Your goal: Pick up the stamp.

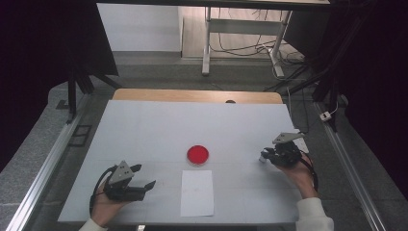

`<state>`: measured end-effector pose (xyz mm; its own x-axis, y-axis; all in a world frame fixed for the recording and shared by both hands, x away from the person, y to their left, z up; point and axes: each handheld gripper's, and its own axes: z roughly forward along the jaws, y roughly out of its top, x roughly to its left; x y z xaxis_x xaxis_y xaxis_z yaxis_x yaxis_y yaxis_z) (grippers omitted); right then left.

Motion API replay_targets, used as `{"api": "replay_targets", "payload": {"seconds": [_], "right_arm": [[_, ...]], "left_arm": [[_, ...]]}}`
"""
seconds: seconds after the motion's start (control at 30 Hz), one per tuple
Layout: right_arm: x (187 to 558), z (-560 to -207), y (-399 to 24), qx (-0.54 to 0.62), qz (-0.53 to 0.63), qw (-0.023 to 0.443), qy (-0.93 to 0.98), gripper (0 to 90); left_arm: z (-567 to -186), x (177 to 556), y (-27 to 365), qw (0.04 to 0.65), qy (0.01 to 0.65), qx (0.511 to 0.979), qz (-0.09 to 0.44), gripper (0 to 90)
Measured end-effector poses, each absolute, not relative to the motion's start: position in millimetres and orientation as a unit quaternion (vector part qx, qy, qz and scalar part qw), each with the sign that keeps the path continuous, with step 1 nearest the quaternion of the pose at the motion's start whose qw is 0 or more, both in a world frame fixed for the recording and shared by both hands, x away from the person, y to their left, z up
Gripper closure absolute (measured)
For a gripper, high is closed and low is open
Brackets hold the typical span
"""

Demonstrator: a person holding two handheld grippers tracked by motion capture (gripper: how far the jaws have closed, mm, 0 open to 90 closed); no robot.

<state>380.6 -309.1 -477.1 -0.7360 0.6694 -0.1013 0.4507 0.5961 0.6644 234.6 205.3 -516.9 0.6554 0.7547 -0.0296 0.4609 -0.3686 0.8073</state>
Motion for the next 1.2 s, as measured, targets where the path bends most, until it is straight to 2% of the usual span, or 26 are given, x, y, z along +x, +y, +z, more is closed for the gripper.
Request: {"api": "replay_targets", "payload": {"seconds": [0.77, 1.2], "right_arm": [[369.4, -462.3, -311.9, 0.33, 0.377, 0.204, 0.841, 75.0], [365.1, -459.6, -308.3, 0.33, 0.396, 0.195, 0.834, 75.0]], "left_arm": [[-516.9, 234.6, 205.5, 0.417, 0.378, 0.807, 0.179, 20.9], [-516.7, 234.5, 205.2, 0.417, 0.377, 0.807, 0.18, 20.9]]}}
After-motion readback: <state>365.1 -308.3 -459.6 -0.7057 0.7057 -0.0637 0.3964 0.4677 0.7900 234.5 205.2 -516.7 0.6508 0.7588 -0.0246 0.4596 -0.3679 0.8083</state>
